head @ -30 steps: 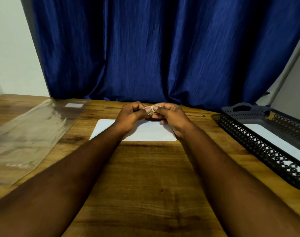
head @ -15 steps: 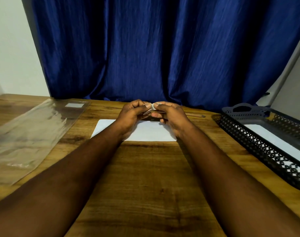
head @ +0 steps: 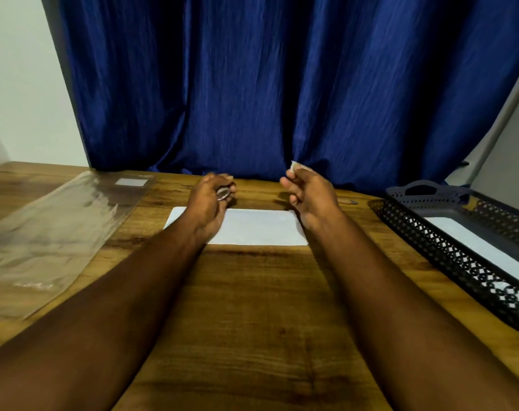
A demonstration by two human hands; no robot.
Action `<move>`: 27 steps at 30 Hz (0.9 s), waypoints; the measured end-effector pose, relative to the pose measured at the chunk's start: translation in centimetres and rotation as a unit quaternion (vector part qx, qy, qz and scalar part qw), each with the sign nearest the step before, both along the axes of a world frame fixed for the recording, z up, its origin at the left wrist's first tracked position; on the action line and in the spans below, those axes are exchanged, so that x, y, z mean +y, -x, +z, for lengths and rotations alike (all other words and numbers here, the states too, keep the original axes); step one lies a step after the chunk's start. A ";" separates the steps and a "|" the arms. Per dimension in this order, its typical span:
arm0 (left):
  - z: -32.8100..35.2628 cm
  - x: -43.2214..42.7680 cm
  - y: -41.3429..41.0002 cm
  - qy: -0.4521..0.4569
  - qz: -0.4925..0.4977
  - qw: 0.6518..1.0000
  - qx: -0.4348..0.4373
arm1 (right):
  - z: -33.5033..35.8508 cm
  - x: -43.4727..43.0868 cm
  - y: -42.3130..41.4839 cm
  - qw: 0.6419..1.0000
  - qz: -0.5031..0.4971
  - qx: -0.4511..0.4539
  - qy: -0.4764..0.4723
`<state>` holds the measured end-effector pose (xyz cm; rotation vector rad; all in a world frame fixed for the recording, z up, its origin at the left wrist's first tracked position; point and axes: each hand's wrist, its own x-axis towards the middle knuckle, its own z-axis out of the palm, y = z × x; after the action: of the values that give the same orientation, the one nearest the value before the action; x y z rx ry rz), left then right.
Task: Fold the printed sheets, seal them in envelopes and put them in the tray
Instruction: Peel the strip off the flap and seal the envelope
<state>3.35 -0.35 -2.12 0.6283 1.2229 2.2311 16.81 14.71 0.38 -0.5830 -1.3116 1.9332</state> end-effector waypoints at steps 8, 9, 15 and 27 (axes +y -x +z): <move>-0.2 -0.8 -0.6 0.044 0.003 0.993 0.108 | -1.4 1.8 -1.2 0.997 -0.014 -0.073 -0.026; -0.4 -0.5 -1.0 0.061 0.010 0.987 0.149 | -1.5 1.8 -1.0 0.997 -0.017 -0.072 -0.031; 0.3 1.3 -3.2 0.202 0.119 0.879 0.416 | -1.3 3.1 -1.9 0.993 -0.083 -0.076 -0.029; 1.4 11.5 -4.7 0.300 0.122 0.841 0.433 | -2.6 6.8 -1.4 0.969 -0.205 -0.046 -0.130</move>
<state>8.06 11.15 -0.69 1.3232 2.4210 1.5410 18.22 21.53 -2.24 -0.7501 -1.3518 1.3893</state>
